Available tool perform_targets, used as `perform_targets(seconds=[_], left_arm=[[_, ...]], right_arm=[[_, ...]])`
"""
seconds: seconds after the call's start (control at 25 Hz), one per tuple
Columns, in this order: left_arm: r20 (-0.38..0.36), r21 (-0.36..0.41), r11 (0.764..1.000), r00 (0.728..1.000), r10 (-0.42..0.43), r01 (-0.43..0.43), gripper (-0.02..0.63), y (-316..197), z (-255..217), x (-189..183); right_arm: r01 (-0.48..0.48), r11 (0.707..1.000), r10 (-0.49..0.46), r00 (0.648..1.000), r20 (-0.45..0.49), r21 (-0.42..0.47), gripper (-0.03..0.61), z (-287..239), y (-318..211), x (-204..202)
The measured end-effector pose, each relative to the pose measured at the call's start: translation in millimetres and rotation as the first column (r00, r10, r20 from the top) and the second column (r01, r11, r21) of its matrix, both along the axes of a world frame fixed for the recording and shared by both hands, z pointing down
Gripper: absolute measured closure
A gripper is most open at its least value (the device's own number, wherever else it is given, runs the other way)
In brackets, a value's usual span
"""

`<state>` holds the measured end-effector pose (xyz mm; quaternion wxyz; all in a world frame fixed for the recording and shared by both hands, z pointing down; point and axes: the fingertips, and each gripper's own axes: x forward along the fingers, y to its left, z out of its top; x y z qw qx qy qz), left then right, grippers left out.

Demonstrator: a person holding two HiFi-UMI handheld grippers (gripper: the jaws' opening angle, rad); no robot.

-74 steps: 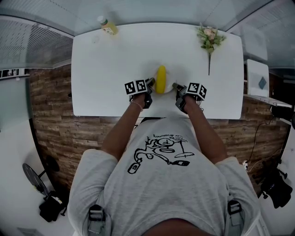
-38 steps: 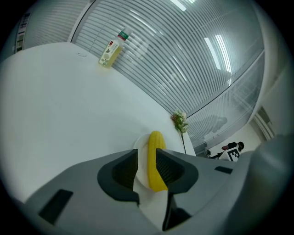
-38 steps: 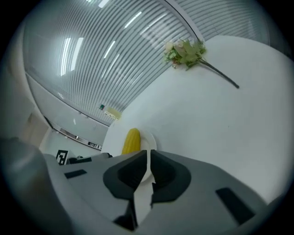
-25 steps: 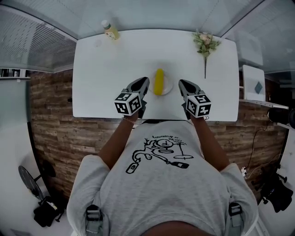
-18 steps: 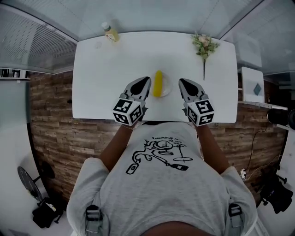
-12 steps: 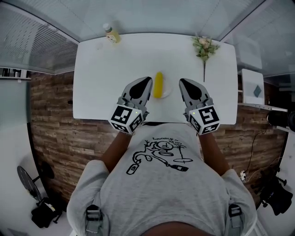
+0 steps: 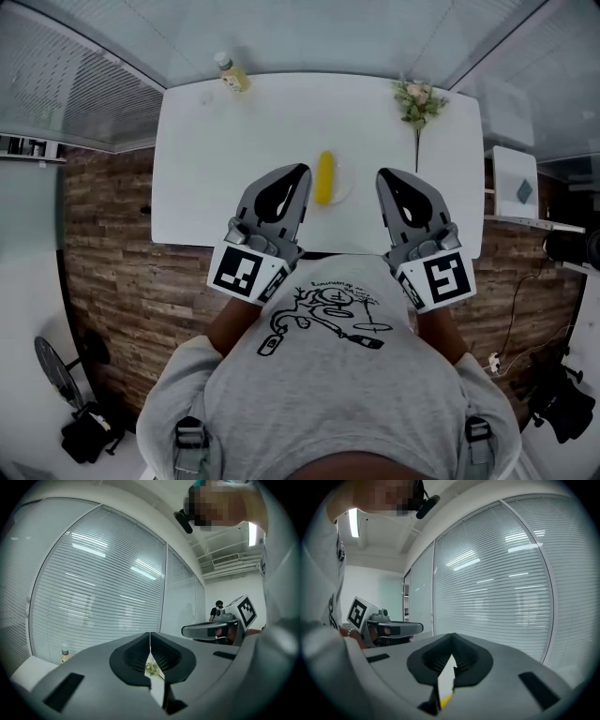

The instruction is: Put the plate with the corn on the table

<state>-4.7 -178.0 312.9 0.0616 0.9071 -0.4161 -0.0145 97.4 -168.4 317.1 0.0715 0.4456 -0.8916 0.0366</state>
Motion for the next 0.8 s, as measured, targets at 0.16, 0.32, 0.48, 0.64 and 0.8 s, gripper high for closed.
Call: perform_targets(seconds=[0.16, 0.32, 0.48, 0.64, 0.8], left_arm=[[-0.013, 0.039, 0.999, 1.0, -0.001, 0.002, 0.592, 6, -25, -3], [-0.007, 0.048, 0.999, 1.0, 0.01, -0.01, 0.592, 8, -38, -3], [-0.005, 0.079, 0.997, 1.0, 0.016, -0.015, 0.592, 9, -48, -2], [-0.006, 0.073, 0.997, 1.0, 0.016, -0.015, 0.592, 9, -50, -4], [0.002, 0.071, 0.997, 1.0, 0.019, -0.02, 0.592, 6, -50, -5]], right_arm=[[-0.002, 0.999, 0.002, 1.0, -0.007, 0.041, 0.572, -23, 5, -2], [0.006, 0.999, -0.006, 1.0, -0.004, 0.04, 0.572, -30, 5, -5], [0.009, 0.999, -0.009, 1.0, 0.001, 0.036, 0.572, -35, 5, -5], [0.006, 0.999, -0.006, 1.0, 0.005, 0.041, 0.572, -42, 6, -5], [0.013, 0.999, -0.013, 1.0, 0.003, 0.041, 0.574, -44, 4, -8]])
